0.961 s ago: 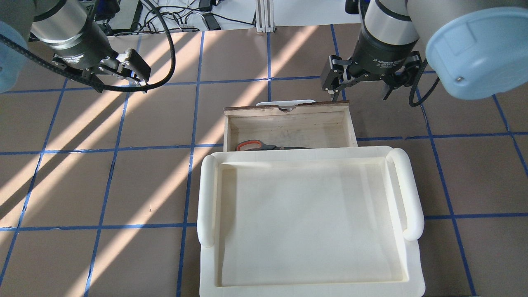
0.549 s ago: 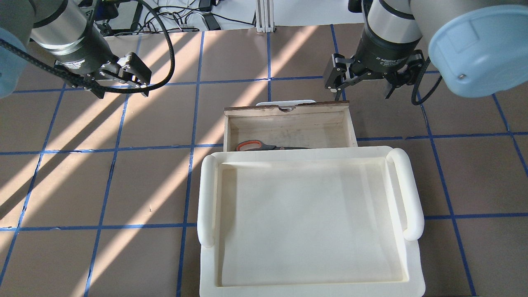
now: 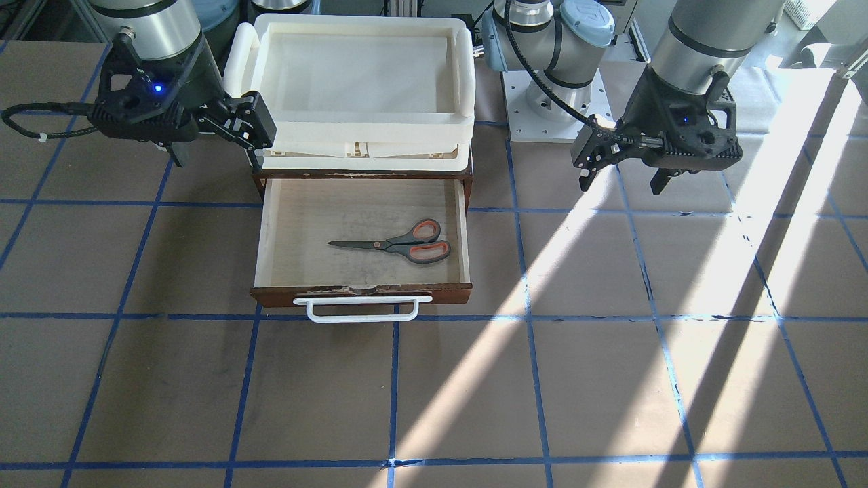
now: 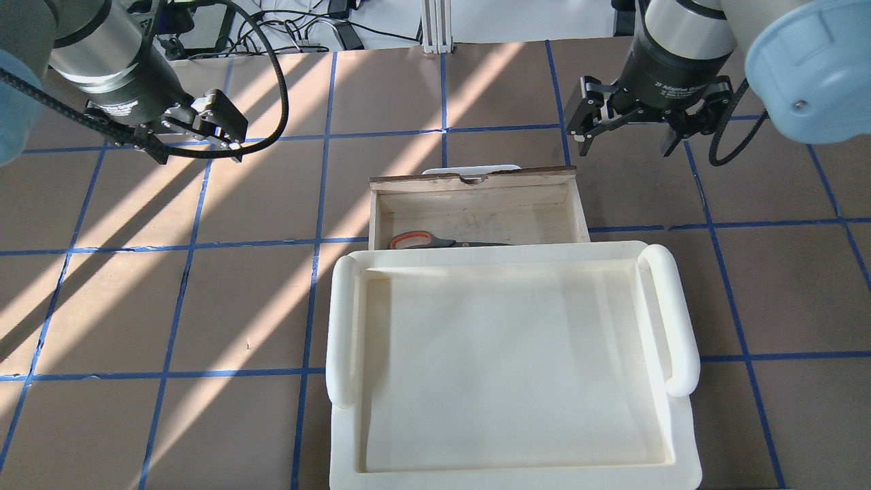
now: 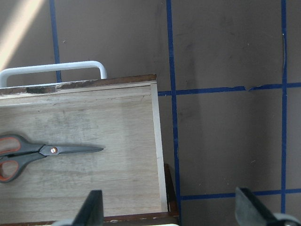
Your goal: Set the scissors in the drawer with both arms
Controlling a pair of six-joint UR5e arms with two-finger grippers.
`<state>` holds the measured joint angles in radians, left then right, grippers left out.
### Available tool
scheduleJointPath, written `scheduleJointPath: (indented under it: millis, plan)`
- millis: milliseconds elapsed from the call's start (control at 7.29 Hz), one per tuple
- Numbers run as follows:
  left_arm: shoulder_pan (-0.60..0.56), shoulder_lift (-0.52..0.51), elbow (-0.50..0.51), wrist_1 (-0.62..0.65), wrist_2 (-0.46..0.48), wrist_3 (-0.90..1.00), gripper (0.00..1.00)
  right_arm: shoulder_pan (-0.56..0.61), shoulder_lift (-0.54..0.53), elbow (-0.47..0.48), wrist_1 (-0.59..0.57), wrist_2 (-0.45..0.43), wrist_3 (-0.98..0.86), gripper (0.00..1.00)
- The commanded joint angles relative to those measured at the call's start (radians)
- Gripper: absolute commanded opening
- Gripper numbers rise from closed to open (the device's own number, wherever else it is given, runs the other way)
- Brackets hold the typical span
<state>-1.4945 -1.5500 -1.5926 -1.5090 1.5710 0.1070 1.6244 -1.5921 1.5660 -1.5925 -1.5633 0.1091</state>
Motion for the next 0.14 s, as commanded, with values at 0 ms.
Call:
scheduleJointPath:
  millis: [0]
  plan:
    - [-0.001,0.002,-0.006,0.003,0.007,-0.001,1.0,-0.001,0.0,0.0,0.002,0.002,0.0,1.0]
